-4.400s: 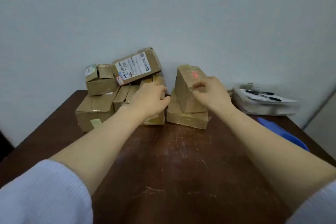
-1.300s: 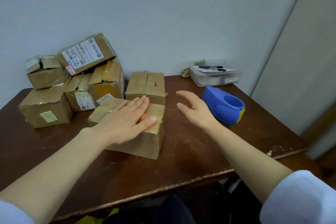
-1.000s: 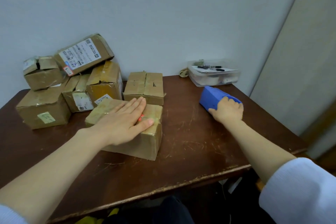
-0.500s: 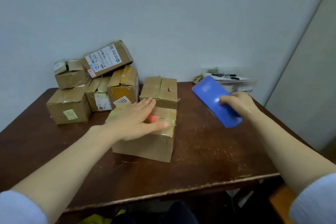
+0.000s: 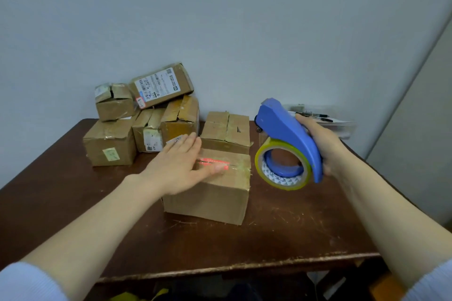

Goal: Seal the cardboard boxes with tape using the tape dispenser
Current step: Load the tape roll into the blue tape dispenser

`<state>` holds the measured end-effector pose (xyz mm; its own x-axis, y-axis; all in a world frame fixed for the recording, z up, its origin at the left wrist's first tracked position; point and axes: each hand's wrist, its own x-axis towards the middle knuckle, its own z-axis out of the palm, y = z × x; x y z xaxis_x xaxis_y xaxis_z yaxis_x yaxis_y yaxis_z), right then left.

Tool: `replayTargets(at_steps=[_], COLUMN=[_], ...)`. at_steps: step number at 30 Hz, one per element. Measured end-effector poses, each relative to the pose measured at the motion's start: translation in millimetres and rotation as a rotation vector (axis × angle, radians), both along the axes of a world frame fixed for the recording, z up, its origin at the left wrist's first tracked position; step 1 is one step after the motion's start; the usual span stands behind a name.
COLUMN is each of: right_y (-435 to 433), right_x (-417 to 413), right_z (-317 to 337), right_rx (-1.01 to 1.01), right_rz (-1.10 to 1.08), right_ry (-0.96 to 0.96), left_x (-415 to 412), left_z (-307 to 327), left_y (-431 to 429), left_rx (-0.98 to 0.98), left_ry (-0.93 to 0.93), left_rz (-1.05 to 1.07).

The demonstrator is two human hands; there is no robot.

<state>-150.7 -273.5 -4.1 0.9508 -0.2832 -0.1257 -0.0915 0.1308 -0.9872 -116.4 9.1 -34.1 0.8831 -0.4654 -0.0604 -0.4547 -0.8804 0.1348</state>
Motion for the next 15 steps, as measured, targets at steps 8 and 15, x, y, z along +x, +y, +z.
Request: replayTargets(at_steps=[8,15], right_y=[5.5,7.5], right_x=[3.7,3.7], right_z=[8.3,11.2], right_rx=[0.195,0.219], right_rz=[0.135,0.18], right_ry=[0.036,0.056], left_x=[-14.6,-40.0], left_z=[26.8,68.6], left_y=[-16.6,-57.5], left_rx=[-0.705,-1.408], left_ry=[0.059,0.388], left_rz=[0.158,0.14])
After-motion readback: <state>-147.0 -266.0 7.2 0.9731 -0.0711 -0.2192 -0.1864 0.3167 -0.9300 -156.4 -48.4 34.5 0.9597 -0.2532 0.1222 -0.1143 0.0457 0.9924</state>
